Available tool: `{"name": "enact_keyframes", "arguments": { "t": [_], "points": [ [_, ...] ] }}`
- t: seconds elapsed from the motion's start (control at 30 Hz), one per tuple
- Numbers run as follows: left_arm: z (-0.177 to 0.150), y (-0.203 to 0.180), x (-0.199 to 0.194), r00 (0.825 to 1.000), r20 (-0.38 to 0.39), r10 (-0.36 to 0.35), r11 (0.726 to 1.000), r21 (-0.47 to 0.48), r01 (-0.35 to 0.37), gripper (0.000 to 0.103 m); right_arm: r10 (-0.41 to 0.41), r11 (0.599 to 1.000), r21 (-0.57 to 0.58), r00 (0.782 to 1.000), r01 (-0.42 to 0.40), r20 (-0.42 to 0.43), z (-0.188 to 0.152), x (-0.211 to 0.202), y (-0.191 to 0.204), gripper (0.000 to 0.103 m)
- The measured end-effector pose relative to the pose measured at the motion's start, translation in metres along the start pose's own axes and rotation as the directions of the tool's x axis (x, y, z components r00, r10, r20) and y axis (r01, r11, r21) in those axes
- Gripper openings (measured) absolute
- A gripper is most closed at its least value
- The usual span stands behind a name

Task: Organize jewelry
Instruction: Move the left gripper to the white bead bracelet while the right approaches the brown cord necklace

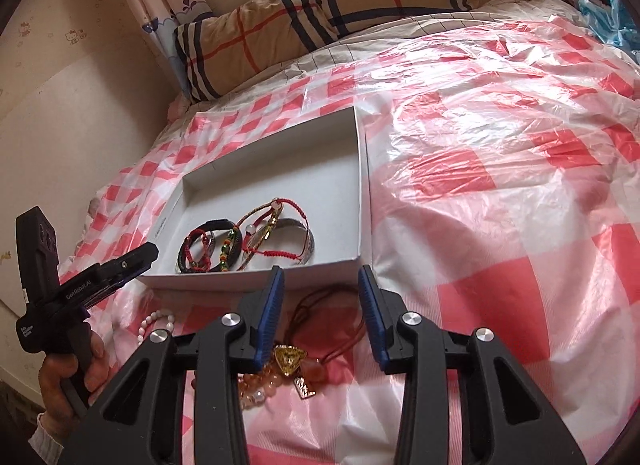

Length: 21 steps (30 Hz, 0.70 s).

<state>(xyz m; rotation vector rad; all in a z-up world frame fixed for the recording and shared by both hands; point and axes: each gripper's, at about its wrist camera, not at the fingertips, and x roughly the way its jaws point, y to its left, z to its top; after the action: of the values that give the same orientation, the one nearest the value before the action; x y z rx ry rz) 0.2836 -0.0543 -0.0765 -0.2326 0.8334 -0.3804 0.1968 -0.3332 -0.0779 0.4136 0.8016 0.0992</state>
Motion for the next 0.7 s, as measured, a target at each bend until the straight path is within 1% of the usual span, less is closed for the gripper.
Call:
{"name": "enact_keyframes", "arguments": {
  "t": [0.07, 0.17, 0.3, 0.43, 0.57, 0.7],
  "points": [
    [-0.004, -0.001, -0.006, 1.0, 0.005, 0.001, 1.0, 0.012, -0.001, 0.06, -0.026, 1.0, -0.011, 0.999, 0.025, -0.028, -0.004, 0.004, 0.0, 0.038],
    [-0.013, -0.004, -0.012, 1.0, -0.016, 0.004, 0.999, 0.034, -0.003, 0.063, -0.054, 0.999, -0.012, 0.996, 0.053, -0.071, -0.009, 0.015, -0.002, 0.038],
    [-0.022, 0.003, -0.016, 0.999, -0.038, 0.021, 1.0, 0.019, -0.02, 0.064, -0.087, 0.996, -0.031, 0.993, 0.085, -0.085, -0.017, 0.026, -0.001, 0.038],
    [-0.028, 0.009, -0.015, 0.997, -0.059, 0.042, 0.999, 0.002, -0.042, 0.064, -0.074, 0.997, -0.038, 0.995, 0.071, -0.073, -0.022, 0.028, 0.0, 0.038],
    [-0.033, 0.006, -0.012, 0.994, -0.074, 0.084, 0.996, 0.028, -0.082, 0.065, -0.077, 0.996, -0.046, 0.995, 0.074, -0.07, -0.024, 0.031, 0.001, 0.038],
    [-0.038, 0.002, -0.014, 0.99, -0.069, 0.122, 0.991, 0.055, -0.118, 0.069, -0.041, 0.999, -0.029, 0.997, 0.04, -0.065, -0.024, 0.031, -0.002, 0.043]
  ]
}}
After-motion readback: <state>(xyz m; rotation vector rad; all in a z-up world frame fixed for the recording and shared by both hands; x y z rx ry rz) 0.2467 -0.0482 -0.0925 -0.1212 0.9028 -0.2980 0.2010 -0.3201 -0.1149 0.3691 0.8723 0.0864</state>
